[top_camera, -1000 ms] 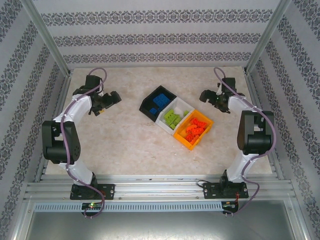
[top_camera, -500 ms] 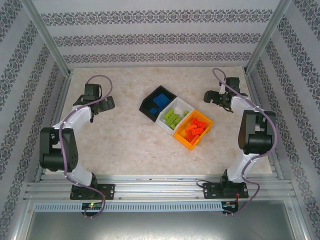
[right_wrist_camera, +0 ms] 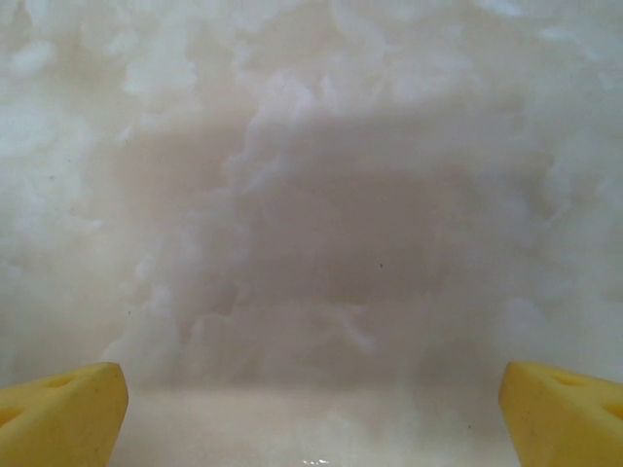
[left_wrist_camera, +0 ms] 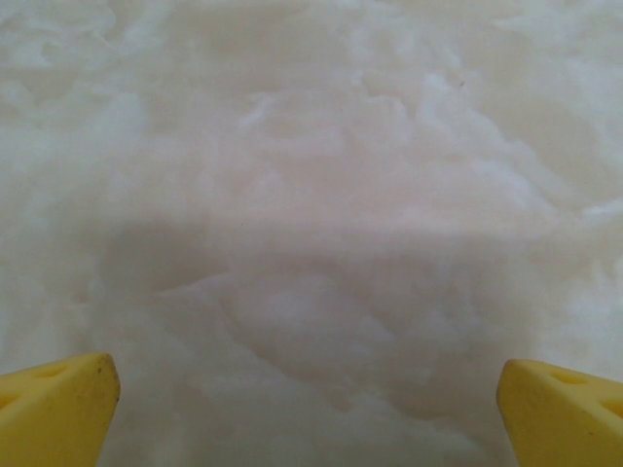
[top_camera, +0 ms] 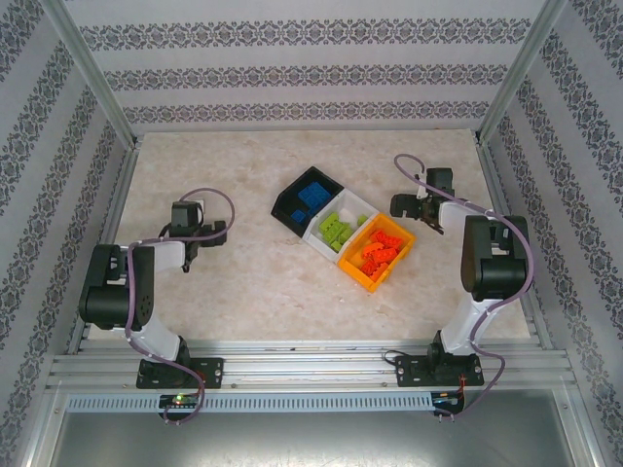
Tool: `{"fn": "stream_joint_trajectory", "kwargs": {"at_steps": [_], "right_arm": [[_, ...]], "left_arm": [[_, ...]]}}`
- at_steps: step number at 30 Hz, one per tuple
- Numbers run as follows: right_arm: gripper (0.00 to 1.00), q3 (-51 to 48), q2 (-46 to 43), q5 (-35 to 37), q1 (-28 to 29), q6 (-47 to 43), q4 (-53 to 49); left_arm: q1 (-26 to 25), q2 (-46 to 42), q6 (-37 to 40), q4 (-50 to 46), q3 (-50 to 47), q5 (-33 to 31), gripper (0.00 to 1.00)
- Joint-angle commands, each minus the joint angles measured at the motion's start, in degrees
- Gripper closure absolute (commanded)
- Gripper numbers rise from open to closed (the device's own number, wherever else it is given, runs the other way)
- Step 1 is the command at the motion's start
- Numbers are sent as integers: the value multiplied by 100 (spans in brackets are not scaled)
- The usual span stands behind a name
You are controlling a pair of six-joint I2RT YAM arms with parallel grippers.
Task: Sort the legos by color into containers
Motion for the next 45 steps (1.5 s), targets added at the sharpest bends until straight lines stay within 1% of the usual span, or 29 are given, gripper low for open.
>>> {"fn": "stream_joint_trajectory", "kwargs": {"at_steps": [1, 3, 4, 6, 7, 8, 9, 11, 13, 14, 16, 18, 24, 27, 29, 30, 33, 35, 39, 43, 45], "right_arm": [[2, -107, -212, 155, 81, -206, 272], [2, -152, -249, 88, 107, -259, 331], [2, -171, -269, 65, 117, -291, 351], [2, -192, -284, 55, 149, -330, 375], [2, -203, -293, 48, 154, -351, 381], [2, -199, -293, 45, 170, -367, 382], [2, -207, -301, 39, 183, -382, 387], [2, -240, -326, 33, 204, -417, 429], [2, -301, -369, 29, 211, -437, 489], [2, -357, -417, 38, 215, -436, 558], [2, -543, -560, 60, 224, -452, 771], [2, -837, -768, 110, 235, -438, 1118], [2, -2052, -1604, 318, 339, -529, 2595], [2, -2973, -1991, 516, 386, -511, 3909], [2, -3627, -2060, 598, 357, -442, 4992], [2, -3729, -2032, 598, 360, -447, 5176], [2, -3622, -1719, 666, 356, -396, 5342], [2, -3624, -1792, 609, 285, -345, 5204], [2, -3608, -1760, 609, 286, -352, 5246], [2, -3641, -1770, 878, 316, -309, 5275], [2, -3658, -1792, 869, 321, -307, 5289]], "left_arm": [[63, -208, 256, 1376, -147, 326, 0], [61, -336, 334, 1855, -482, 514, 0], [62, -417, 342, 2260, -733, 541, 0], [72, -380, 319, 3230, -1295, 533, 0], [70, -173, 327, 4101, -1597, 527, 0], [70, -155, 275, 4294, -1702, 374, 0], [74, -256, 207, 3986, -1648, 237, 0], [66, -176, 164, 3987, -1567, 56, 0], [41, -234, 162, 3731, -1485, -9, 0], [29, -187, 179, 3861, -1505, -45, 0], [26, -222, 175, 3757, -1486, -55, 0], [19, -197, 182, 3860, -1514, -51, 0], [17, -207, 184, 3874, -1524, -20, 0], [17, -207, 228, 3783, -1486, 95, 0], [17, -207, 282, 3696, -1437, 220, 0], [17, -207, 301, 3690, -1428, 251, 0], [22, -207, 305, 3668, -1423, 286, 0], [18, -206, 305, 3668, -1423, 295, 0], [22, -200, 305, 3671, -1411, 296, 0], [20, -202, 305, 3664, -1415, 287, 0], [17, -204, 305, 3661, -1414, 287, 0]]}}
